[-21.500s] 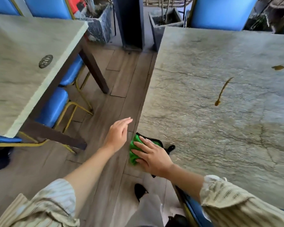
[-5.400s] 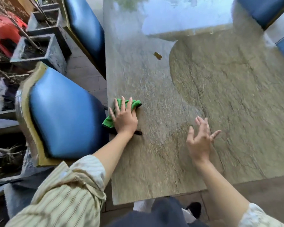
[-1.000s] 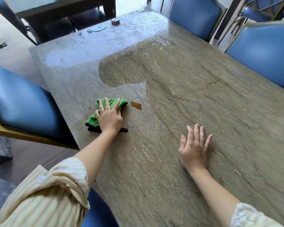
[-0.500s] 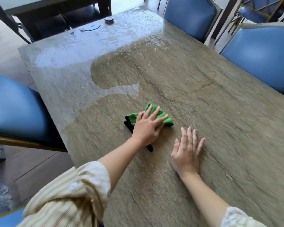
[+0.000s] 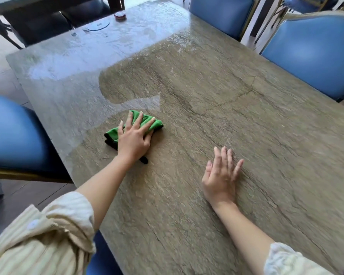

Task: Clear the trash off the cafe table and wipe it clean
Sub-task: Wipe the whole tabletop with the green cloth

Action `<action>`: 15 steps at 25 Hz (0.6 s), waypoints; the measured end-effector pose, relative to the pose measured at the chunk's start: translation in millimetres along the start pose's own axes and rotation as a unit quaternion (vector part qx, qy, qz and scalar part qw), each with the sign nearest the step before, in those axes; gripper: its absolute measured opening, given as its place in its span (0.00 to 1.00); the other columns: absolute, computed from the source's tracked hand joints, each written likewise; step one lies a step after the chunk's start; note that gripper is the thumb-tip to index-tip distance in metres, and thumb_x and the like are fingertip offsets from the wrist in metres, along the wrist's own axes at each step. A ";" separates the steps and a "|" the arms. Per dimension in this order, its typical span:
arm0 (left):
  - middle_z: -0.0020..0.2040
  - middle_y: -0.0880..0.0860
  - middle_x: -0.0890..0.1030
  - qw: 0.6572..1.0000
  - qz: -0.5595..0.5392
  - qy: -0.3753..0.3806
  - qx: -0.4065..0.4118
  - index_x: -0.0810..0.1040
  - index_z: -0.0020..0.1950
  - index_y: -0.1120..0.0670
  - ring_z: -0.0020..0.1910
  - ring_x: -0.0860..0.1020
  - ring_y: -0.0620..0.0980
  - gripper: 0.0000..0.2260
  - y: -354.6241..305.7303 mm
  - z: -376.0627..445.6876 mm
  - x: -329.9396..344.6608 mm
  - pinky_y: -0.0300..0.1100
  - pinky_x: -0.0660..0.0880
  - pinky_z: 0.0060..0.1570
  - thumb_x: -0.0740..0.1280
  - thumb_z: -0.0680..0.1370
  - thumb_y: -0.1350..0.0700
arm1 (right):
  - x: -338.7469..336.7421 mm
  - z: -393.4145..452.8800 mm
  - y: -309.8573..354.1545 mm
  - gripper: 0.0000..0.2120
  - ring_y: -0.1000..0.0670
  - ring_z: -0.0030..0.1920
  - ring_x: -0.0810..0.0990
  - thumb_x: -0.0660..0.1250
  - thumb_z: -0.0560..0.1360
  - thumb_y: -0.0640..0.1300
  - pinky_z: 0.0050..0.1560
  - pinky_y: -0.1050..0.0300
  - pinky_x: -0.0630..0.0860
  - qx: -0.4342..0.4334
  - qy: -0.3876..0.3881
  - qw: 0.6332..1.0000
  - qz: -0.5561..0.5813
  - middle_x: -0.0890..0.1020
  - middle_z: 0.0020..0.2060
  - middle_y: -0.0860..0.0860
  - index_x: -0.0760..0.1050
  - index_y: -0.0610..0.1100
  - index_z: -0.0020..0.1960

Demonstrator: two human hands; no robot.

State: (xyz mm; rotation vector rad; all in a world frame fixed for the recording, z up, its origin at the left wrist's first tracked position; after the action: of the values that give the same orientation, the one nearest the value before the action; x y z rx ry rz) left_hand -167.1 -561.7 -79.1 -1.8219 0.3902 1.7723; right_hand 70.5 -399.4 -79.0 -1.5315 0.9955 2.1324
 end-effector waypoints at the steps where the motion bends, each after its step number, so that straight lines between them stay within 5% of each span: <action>1: 0.78 0.50 0.58 0.999 -0.001 0.007 -0.051 0.63 0.72 0.36 0.78 0.49 0.56 0.20 -5.4 -2.1 1.6 0.61 0.48 0.73 0.57 0.79 0.42 | 0.0 0.1 0.4 0.25 0.41 0.76 0.57 0.49 0.79 0.48 0.74 0.38 0.40 0.000 0.000 1.000 -0.002 0.64 0.73 0.39 0.61 0.42 0.74; 4: 0.78 0.53 0.55 0.998 0.010 0.013 -0.061 0.60 0.73 0.37 0.78 0.47 0.59 0.23 -47.2 -28.8 7.5 0.62 0.47 0.71 0.54 0.78 0.39 | 0.6 0.3 -0.4 0.25 0.41 0.75 0.58 0.49 0.78 0.48 0.74 0.37 0.41 0.005 0.004 1.000 -0.001 0.65 0.73 0.39 0.62 0.42 0.74; 11: 0.76 0.47 0.63 0.955 0.005 0.003 0.297 0.65 0.70 0.34 0.77 0.56 0.53 0.19 -64.9 -74.7 9.3 0.55 0.58 0.71 0.55 0.79 0.39 | -5.9 3.3 3.7 0.27 0.38 0.74 0.59 0.48 0.77 0.52 0.71 0.31 0.39 0.019 0.017 0.999 -0.039 0.67 0.71 0.37 0.67 0.40 0.69; 15: 0.75 0.45 0.64 0.967 -0.010 0.004 0.256 0.66 0.69 0.33 0.77 0.56 0.50 0.18 -37.1 -20.1 5.1 0.54 0.58 0.72 0.54 0.79 0.39 | 6.1 39.9 42.3 0.30 0.37 0.75 0.55 0.46 0.77 0.57 0.71 0.31 0.40 -0.029 0.054 0.997 -0.042 0.65 0.73 0.39 0.64 0.41 0.71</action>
State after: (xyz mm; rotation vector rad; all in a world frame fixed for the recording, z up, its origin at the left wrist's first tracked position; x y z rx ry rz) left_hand -129.1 -542.7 -77.8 -1.4563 0.7518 1.4733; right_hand 14.3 -401.7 -62.9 -1.7020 0.8936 2.0569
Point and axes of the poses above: each hand's wrist, its own z-axis towards the middle knuckle, its own x-axis out of the palm, y = z × x, the point moved 6 cm from there along z, towards the middle knuckle
